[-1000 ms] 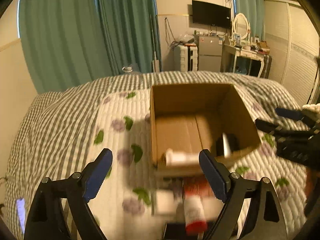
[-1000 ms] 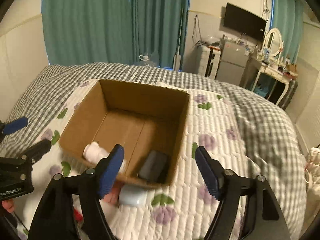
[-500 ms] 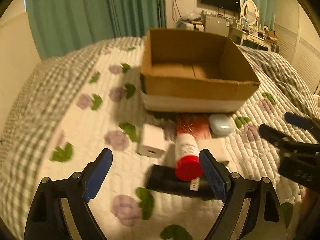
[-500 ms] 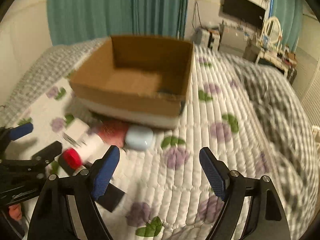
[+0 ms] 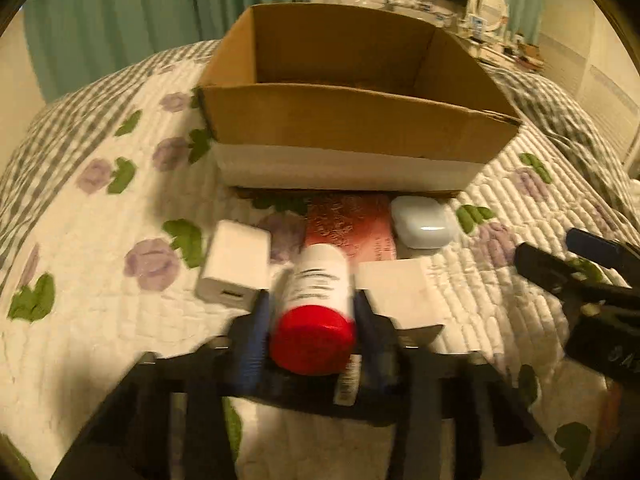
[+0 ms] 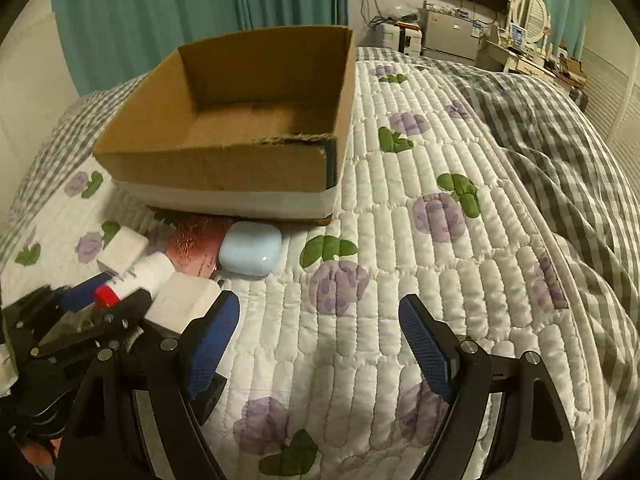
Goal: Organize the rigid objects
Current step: 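Grasp the red-capped white bottle with the left gripper, then grasp the large white charger with the right gripper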
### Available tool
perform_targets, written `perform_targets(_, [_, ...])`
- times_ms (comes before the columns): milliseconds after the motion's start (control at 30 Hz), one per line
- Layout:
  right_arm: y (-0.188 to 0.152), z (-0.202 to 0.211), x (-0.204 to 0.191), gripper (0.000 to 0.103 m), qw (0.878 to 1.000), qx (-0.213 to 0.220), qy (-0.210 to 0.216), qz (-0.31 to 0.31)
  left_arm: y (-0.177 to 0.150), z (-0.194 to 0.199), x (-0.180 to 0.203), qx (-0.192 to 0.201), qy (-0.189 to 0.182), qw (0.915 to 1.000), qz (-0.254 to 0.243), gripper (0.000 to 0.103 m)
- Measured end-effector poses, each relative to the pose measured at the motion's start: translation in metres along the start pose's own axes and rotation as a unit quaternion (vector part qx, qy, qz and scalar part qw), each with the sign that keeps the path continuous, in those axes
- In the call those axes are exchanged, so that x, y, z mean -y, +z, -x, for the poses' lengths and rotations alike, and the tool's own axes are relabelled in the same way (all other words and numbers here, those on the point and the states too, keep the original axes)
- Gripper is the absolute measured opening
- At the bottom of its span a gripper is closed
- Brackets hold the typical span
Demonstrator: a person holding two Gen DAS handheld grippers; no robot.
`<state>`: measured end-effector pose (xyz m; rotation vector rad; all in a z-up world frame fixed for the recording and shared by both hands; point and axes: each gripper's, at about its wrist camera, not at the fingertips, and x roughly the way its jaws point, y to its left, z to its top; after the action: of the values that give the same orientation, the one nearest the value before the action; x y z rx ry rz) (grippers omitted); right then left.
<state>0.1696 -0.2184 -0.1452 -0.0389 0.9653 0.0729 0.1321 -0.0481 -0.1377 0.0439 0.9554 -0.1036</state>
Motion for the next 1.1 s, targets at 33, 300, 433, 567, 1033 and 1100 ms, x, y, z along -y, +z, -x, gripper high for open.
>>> perform_targets(33, [-0.001,0.0,-0.001,0.082,1.0,0.0,-0.002,0.004,-0.001,0.001,0.0,-0.003,-0.002,1.0,0.002,0.038])
perform_targets(300, [0.0,0.013,-0.026,0.082,0.999,0.025,0.018,0.041,0.009,0.049,-0.022,0.079,-0.005,0.9966,0.022,0.036])
perform_targets(433, [-0.001,0.006,-0.051,0.082,0.997,0.012,0.05,0.052,0.011,0.057,-0.038,0.095,0.029,0.9947,0.027,0.036])
perform_targets(567, [-0.004,-0.014,-0.076,0.082,0.997,-0.009,0.046,0.065,0.007,0.057,-0.055,0.098,0.035,0.9937,0.043,0.036])
perform_targets(1033, [-0.007,-0.05,-0.096,0.055,0.997,-0.046,0.047,0.04,0.0,0.048,-0.062,0.088,0.036,0.9945,0.045,0.036])
perform_targets(1100, [-0.006,-0.043,-0.095,0.054,0.997,-0.037,0.05,0.042,0.0,0.049,-0.06,0.086,0.038,0.9947,0.043,0.036])
